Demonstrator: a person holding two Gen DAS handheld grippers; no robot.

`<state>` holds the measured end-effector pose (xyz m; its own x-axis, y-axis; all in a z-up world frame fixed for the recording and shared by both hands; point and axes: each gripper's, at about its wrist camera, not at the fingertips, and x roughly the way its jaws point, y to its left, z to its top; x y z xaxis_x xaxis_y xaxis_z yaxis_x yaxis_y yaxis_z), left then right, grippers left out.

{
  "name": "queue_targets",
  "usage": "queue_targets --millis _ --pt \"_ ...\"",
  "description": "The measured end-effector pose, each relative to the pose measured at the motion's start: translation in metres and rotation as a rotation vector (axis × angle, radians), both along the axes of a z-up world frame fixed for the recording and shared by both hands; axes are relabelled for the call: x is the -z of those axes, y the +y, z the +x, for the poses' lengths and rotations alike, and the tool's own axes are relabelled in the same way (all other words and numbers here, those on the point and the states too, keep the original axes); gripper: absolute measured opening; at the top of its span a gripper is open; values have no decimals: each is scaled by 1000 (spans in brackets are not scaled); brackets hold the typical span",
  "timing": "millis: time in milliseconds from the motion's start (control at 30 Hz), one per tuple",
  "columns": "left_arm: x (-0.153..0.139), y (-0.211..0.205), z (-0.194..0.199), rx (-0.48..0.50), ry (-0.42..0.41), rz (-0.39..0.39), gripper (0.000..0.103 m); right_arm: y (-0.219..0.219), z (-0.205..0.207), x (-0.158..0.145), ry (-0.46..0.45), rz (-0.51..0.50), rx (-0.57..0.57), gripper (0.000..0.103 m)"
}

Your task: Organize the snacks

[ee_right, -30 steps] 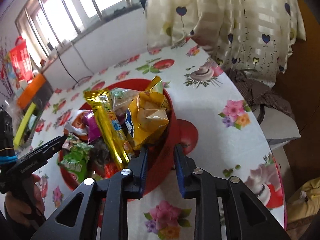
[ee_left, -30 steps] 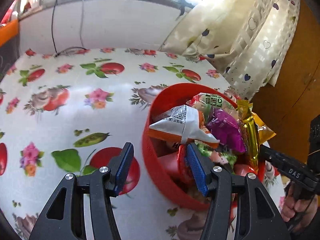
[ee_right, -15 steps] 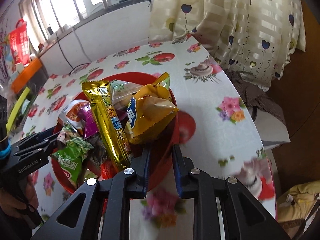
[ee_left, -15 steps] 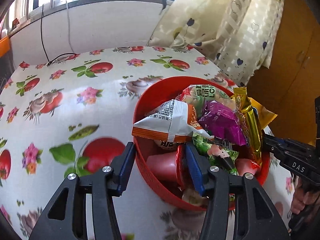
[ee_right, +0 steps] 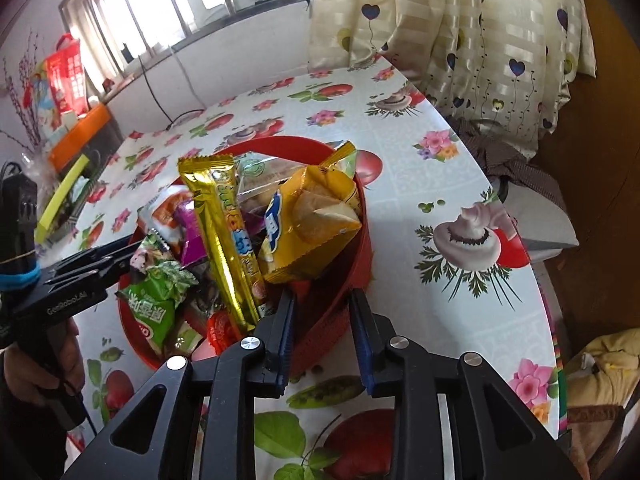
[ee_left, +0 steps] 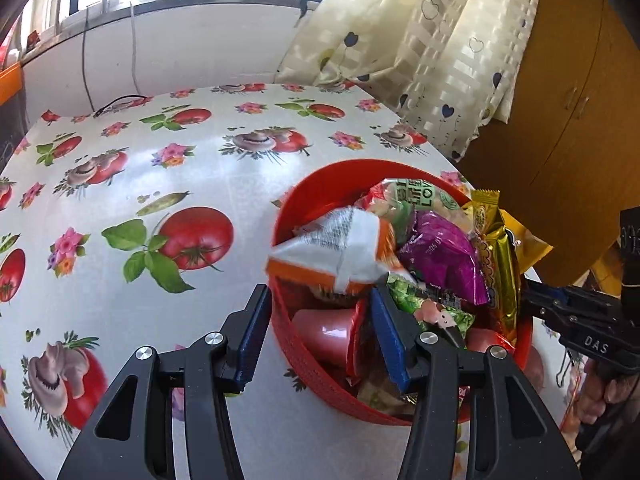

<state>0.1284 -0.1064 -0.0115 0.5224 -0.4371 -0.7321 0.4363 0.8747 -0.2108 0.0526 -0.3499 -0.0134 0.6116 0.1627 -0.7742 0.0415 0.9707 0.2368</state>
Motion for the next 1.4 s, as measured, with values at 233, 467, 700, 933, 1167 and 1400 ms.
queue_targets --millis 233,467,700,933,1167,1400 --pt "1 16 13 -63 -17 34 51 16 26 2 -4 -3 -22 24" --pt "2 66 49 -164 -7 29 51 58 79 3 6 -13 -109 24" --pt "-3 99 58 -199 7 -1 51 86 111 4 13 2 -194 28" --pt "-16 112 42 -217 -23 -13 51 77 91 -11 -17 1 -188 28" --pt "-38 107 29 -209 -81 -6 51 73 79 -36 -82 0 -188 28" --pt "-49 112 27 -215 -115 2 51 79 75 -51 -137 -9 -200 28"
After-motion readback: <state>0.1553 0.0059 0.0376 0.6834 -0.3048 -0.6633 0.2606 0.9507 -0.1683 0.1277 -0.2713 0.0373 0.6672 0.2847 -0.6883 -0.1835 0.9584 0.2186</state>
